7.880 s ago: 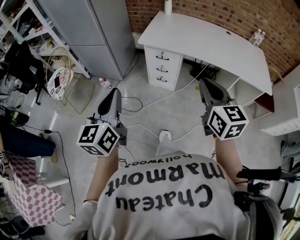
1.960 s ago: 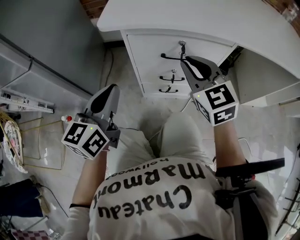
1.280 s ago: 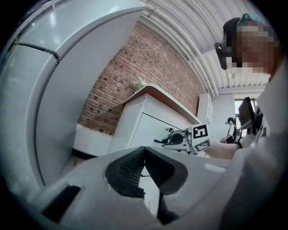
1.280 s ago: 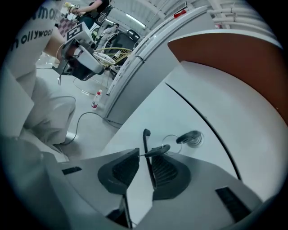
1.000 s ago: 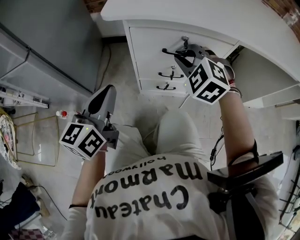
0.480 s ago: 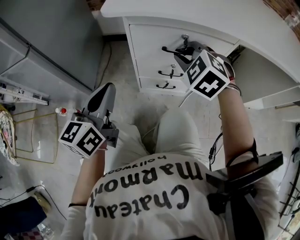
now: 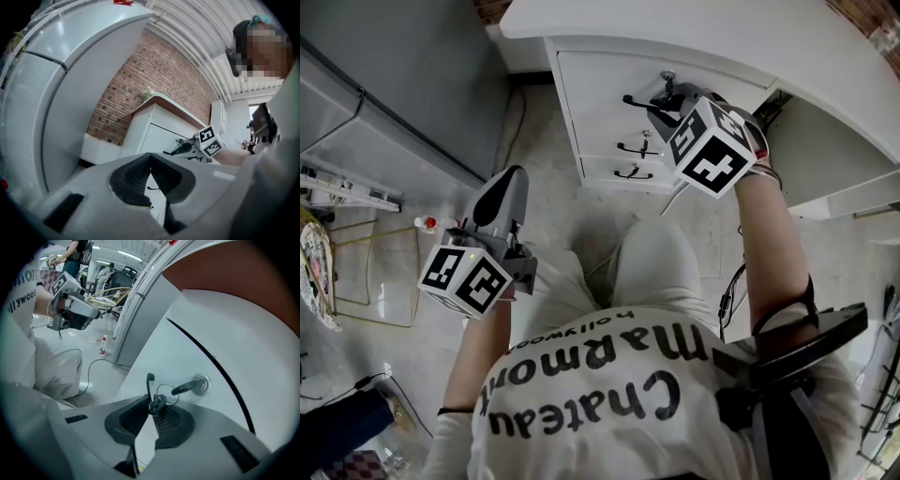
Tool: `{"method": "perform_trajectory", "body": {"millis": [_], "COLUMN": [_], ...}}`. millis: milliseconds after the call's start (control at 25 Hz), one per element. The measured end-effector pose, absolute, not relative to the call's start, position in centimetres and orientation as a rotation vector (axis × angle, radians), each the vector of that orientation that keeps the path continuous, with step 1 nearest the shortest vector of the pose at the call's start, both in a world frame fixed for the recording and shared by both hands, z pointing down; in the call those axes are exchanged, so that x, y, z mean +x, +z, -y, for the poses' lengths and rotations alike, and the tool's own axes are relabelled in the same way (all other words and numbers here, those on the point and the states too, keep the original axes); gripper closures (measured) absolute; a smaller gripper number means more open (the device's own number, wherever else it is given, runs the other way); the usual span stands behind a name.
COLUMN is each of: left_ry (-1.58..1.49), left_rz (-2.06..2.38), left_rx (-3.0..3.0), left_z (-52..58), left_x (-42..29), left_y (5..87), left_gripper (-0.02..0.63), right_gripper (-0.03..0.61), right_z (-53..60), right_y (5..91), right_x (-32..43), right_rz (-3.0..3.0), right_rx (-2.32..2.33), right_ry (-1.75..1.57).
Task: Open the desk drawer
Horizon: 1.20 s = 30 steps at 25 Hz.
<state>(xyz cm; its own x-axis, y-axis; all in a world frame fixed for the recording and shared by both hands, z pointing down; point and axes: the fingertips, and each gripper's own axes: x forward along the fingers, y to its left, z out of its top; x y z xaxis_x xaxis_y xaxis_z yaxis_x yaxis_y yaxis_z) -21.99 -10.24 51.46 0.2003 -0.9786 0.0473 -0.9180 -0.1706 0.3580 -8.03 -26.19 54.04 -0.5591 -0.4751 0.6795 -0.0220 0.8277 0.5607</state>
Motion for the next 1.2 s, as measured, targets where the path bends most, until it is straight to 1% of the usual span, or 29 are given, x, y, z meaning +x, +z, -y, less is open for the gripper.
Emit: {"method": "perform_trajectory", "body": {"millis": [360, 1200], "left_ry": [-0.304, -0.33], "left_rz": [1.818, 1.801], "left_rx": [2.157, 2.137], "left_z": [9.9, 10.1], "left_x": [-22.5, -23.0], "left_y": [51.3, 51.9], "left_gripper": [0.598, 0.598], "right_gripper": [0.541, 0.541], "right_z": [26.4, 25.0], "right_y": [54.2, 54.3], "right_x": [-7.9, -7.6], "right_rz": [2.091, 2.095], "right_rx": [0.375, 0.373], "right_ry": [-0.563, -0.537]}}
